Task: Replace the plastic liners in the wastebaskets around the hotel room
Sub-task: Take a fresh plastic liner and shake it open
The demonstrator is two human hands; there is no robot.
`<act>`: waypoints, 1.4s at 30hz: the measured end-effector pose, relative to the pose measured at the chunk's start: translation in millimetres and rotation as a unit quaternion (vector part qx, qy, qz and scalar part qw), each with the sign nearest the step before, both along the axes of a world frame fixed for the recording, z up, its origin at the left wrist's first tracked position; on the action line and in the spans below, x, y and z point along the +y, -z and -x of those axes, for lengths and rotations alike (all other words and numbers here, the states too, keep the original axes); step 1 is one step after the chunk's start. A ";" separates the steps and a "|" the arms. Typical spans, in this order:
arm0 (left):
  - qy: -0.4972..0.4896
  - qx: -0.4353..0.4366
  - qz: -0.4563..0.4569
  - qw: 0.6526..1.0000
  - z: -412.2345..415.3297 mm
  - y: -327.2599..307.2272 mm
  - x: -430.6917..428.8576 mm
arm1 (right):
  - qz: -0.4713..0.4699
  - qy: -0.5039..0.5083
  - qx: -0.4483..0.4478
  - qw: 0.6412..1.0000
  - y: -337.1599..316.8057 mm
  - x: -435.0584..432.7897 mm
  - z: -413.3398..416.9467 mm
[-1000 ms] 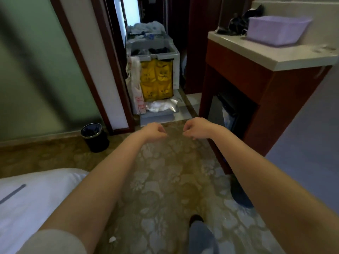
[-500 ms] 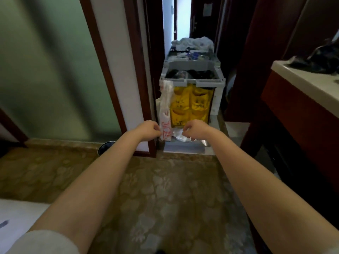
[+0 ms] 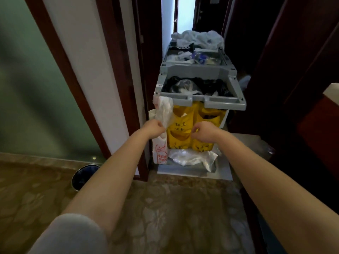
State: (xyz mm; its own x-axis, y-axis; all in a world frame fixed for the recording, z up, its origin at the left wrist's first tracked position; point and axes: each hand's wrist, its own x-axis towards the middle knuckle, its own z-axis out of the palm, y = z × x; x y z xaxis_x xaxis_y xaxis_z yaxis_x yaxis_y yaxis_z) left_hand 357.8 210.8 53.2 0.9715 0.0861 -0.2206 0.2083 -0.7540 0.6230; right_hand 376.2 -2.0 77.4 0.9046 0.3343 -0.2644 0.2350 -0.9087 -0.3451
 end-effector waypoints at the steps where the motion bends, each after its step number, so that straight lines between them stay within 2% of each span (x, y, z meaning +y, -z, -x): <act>1: 0.001 0.002 -0.002 1.000 -20.5 3.7 -2.2 | 0.005 -0.002 0.005 1.000 2.9 0.9 -21.7; 7: -0.044 0.017 -0.004 0.999 -129.1 42.0 -9.8 | 0.050 -0.072 -0.003 0.996 28.0 13.9 -157.5; 16: -0.227 0.018 0.003 0.974 -262.9 60.5 -28.2 | 0.082 -0.223 -0.019 0.971 46.4 29.7 -332.2; 19: -0.274 -0.001 -0.001 0.962 -286.0 66.6 -33.2 | 0.109 -0.274 0.011 0.955 52.2 35.6 -364.1; 22: -0.301 -0.033 0.017 0.953 -298.2 75.2 -38.5 | 0.158 -0.319 0.058 0.933 69.4 33.6 -377.8; 30: -0.374 -0.001 -0.016 0.927 -315.0 102.8 -50.8 | 0.161 -0.358 0.002 0.920 91.0 27.7 -390.8; 32: -0.350 -0.012 -0.031 0.936 -310.4 100.1 -54.5 | 0.158 -0.353 0.004 0.922 89.6 31.9 -391.7; 35: -0.317 -0.035 -0.057 0.946 -285.9 96.2 -52.6 | 0.152 -0.333 0.014 0.930 87.6 33.6 -388.7; 39: -0.325 -0.038 -0.073 0.942 -227.2 85.4 -42.2 | 0.146 -0.290 0.008 0.946 83.7 37.6 -366.3; 42: -0.338 -0.035 -0.078 0.937 -170.7 76.7 -33.9 | 0.050 -0.335 -0.068 0.938 77.3 58.0 -326.5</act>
State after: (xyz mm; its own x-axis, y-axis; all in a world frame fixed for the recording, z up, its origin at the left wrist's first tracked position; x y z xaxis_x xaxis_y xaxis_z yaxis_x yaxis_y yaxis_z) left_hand 528.6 176.9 -23.5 0.6950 0.7132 -0.0916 0.6343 -0.5480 0.5454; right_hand 702.7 56.0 0.1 0.5272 0.8204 -0.2215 0.8013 -0.5667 -0.1918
